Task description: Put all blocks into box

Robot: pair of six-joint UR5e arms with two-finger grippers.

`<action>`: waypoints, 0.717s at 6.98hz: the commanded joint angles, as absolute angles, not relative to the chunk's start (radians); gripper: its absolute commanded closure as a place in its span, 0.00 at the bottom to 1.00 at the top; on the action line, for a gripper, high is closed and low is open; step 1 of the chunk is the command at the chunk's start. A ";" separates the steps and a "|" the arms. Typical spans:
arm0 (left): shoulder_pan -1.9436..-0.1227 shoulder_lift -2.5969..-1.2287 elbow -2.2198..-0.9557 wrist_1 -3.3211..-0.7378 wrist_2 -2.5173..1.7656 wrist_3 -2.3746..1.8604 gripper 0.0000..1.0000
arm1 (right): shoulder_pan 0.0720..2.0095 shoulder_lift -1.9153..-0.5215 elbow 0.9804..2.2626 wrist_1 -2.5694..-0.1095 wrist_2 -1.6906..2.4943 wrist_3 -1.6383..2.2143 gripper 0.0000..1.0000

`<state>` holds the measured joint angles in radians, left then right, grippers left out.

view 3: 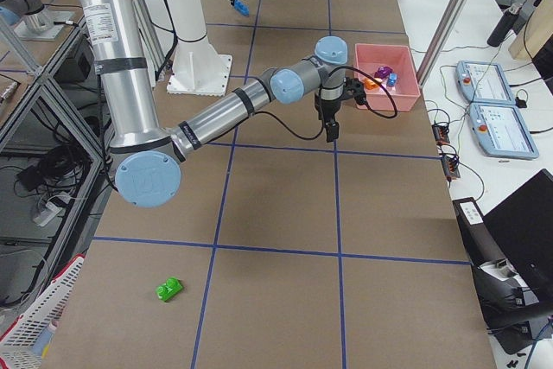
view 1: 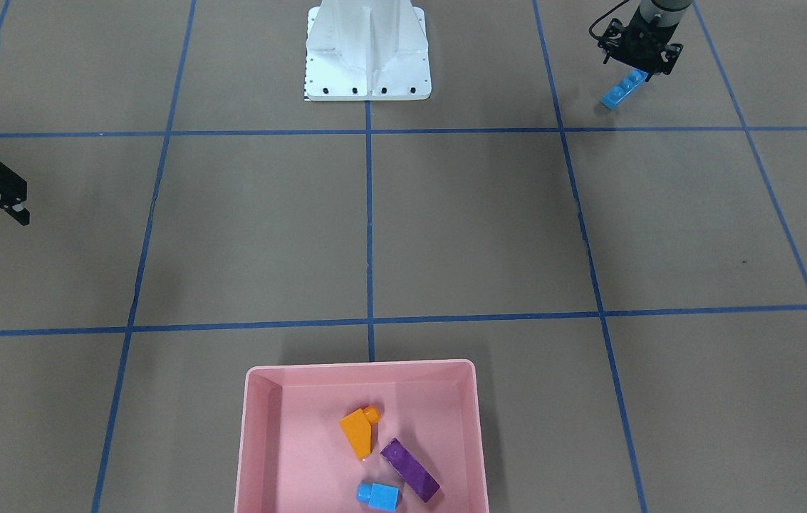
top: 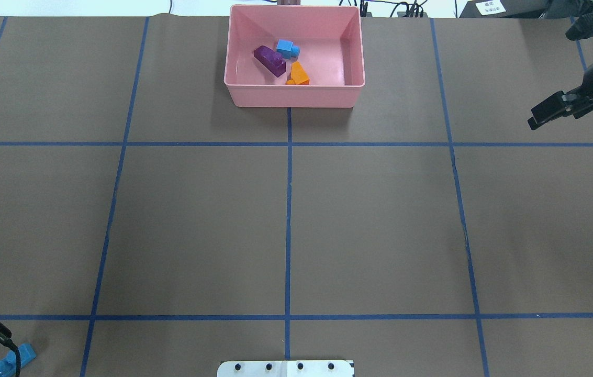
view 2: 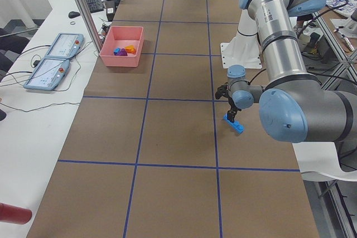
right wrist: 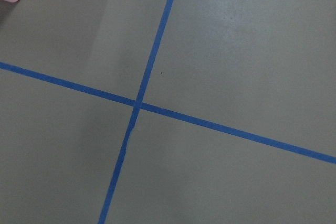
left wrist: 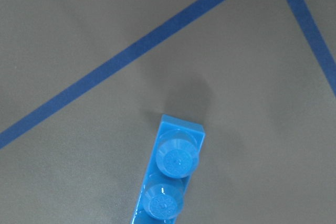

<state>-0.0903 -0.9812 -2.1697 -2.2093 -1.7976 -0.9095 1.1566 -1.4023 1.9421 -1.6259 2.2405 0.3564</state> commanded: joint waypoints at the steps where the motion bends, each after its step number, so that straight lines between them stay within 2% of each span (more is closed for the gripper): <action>1: -0.086 -1.009 -2.136 -2.210 -1.796 -0.913 0.01 | 1.166 -1.434 1.939 -1.626 2.243 0.313 0.00; 5: -0.080 -1.035 -2.099 -2.207 -1.796 -0.911 0.03 | 1.169 -1.448 1.942 -1.626 2.246 0.291 0.00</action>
<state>-0.0809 -1.0341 -2.1033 -2.2080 -1.7963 -0.9124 1.1678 -1.4472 1.9413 -1.6260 2.2430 0.2925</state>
